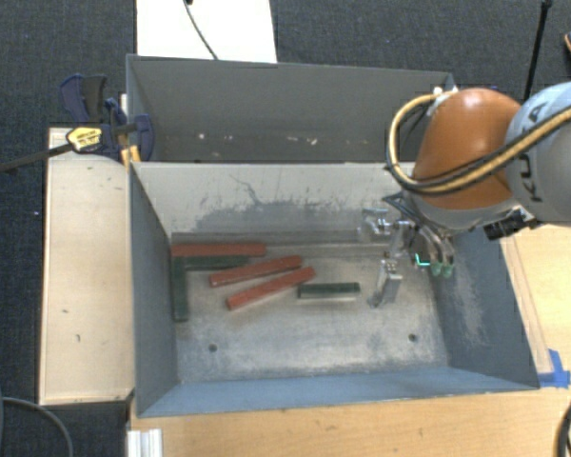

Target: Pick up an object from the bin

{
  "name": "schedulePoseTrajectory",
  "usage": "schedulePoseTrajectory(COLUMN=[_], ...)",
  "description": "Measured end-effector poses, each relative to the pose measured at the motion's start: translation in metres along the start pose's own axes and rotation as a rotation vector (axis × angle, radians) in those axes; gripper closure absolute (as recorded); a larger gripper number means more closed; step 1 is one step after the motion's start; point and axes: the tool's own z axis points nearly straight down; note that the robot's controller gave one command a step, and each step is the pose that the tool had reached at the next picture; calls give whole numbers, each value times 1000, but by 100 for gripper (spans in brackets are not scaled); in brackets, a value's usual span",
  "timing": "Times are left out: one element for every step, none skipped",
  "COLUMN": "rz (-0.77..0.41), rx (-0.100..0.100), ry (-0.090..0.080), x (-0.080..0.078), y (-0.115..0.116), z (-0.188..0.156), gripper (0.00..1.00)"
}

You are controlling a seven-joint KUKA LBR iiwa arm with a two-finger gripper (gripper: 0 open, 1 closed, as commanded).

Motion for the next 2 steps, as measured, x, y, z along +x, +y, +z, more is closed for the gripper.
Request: schedulePoseTrajectory(rz=[-9, -10], rx=[-1, 0], ry=[-2, -8], x=[-17, -18], y=[9, 8], z=[93, 88], gripper=[0, 100])
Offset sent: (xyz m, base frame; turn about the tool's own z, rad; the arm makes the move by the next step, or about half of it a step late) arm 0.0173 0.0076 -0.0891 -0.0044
